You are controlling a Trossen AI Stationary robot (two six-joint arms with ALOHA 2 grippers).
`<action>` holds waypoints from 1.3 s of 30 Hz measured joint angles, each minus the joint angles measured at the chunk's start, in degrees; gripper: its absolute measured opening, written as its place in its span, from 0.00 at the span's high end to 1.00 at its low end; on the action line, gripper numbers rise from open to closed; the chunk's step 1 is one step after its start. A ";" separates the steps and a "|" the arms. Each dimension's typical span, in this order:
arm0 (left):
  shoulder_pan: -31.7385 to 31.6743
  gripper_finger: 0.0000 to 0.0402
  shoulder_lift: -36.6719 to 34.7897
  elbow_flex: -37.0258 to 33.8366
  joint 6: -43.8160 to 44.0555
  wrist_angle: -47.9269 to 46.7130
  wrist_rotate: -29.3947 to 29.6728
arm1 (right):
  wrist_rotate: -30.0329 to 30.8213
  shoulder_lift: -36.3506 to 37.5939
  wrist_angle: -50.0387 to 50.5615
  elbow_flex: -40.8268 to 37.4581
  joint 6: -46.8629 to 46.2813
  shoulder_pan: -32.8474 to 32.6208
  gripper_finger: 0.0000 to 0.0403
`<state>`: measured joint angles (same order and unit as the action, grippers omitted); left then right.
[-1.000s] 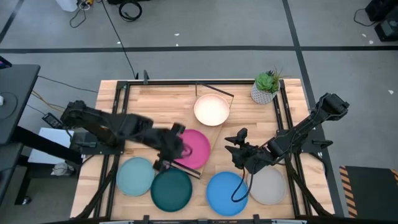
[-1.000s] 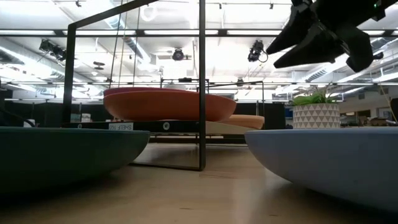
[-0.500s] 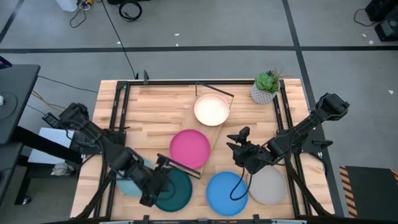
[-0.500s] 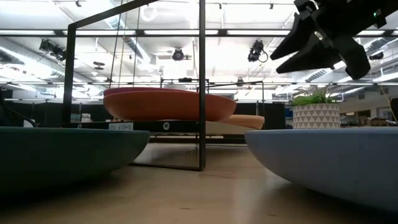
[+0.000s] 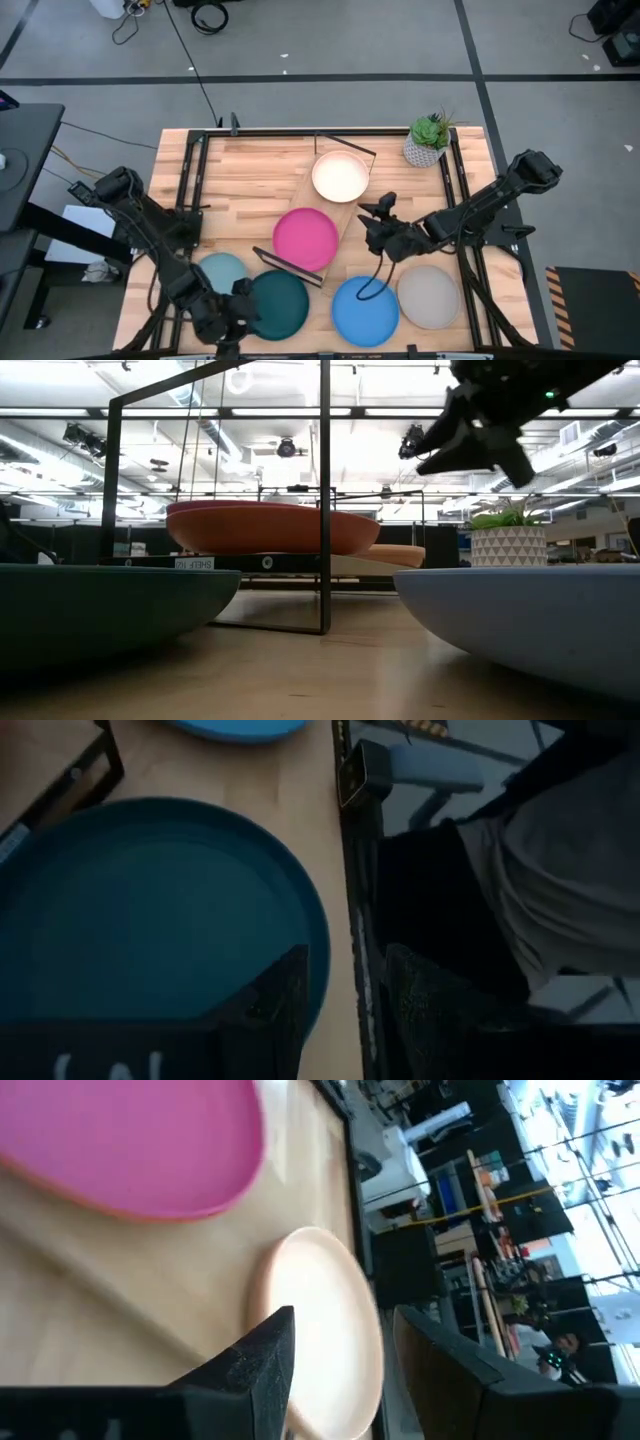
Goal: Place and stack plates onto a shelf
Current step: Stack the dark green plate on top of the pink plate on the shelf
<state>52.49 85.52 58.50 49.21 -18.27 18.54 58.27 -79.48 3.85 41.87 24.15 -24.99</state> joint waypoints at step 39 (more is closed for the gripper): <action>6.95 0.80 20.79 0.02 -9.68 6.11 6.26 | -10.20 0.04 -13.35 0.00 6.07 9.34 0.56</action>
<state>59.44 106.30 58.51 39.52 -12.16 24.80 48.07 -79.44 -9.50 41.87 30.22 -15.65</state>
